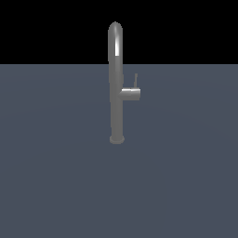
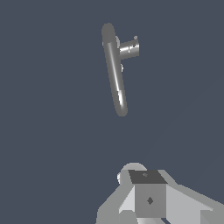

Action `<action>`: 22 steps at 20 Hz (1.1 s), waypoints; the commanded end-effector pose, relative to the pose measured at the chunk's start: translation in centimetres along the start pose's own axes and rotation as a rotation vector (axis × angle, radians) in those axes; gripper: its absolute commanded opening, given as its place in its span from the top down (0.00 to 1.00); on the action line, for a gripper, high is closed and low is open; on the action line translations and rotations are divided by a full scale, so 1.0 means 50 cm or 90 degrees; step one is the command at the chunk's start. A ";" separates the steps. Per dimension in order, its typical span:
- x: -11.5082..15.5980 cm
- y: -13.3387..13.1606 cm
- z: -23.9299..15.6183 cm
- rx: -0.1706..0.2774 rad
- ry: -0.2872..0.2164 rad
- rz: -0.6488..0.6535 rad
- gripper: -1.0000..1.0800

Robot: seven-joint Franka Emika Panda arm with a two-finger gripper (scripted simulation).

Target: Turn on the faucet by rotating a designated handle.

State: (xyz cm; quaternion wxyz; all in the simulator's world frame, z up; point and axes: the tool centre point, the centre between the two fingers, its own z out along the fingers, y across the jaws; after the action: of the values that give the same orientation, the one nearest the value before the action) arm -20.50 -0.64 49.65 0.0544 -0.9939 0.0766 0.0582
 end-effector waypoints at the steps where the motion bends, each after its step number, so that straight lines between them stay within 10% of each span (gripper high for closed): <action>1: 0.026 -0.003 0.003 0.023 -0.025 0.024 1.00; 22: 0.261 0.003 0.069 0.240 -0.258 0.242 1.00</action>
State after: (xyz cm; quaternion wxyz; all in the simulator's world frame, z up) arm -8.86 -2.07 45.13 0.2267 -0.9125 0.2460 0.2356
